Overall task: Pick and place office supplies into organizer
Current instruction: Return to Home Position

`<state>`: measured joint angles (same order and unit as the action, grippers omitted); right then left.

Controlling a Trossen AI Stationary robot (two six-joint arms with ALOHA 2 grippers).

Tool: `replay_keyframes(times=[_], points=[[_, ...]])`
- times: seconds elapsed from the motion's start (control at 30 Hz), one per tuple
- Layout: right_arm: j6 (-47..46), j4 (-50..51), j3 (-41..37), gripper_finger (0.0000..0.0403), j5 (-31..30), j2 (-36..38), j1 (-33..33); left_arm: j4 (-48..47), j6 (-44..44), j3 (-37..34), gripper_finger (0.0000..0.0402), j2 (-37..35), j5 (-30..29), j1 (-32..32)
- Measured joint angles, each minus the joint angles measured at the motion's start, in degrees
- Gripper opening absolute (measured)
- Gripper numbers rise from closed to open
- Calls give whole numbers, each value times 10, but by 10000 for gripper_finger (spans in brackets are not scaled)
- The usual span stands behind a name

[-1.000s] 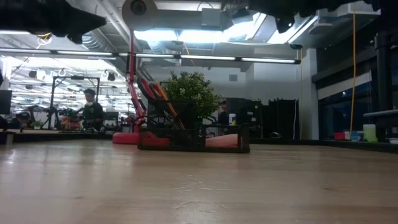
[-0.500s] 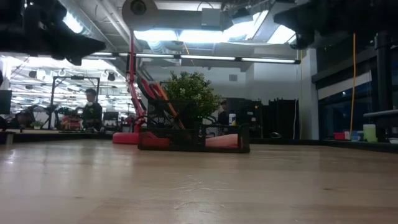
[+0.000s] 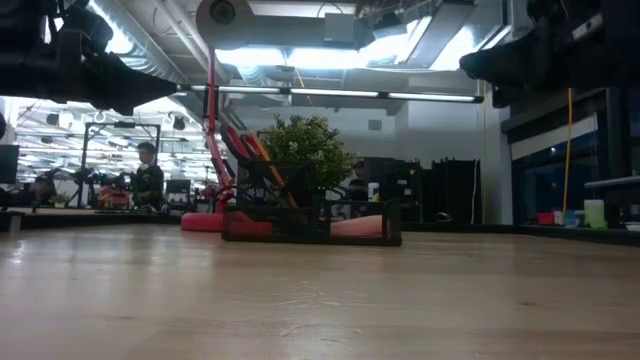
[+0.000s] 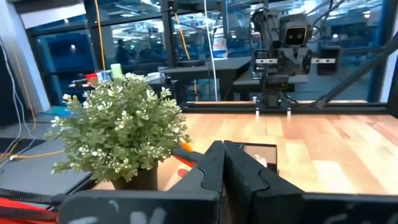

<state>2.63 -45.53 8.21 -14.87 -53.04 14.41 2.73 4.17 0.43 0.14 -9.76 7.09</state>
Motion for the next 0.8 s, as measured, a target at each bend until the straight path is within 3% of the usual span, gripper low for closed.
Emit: replay_keyframes(times=[0.27,0.8], points=[[12,-93,-74,0,0,0,0,-3,-4,0,3,3,5,13],[-18,-78,-79,21,-5,1,0,-3,-14,0,4,4,5,13]])
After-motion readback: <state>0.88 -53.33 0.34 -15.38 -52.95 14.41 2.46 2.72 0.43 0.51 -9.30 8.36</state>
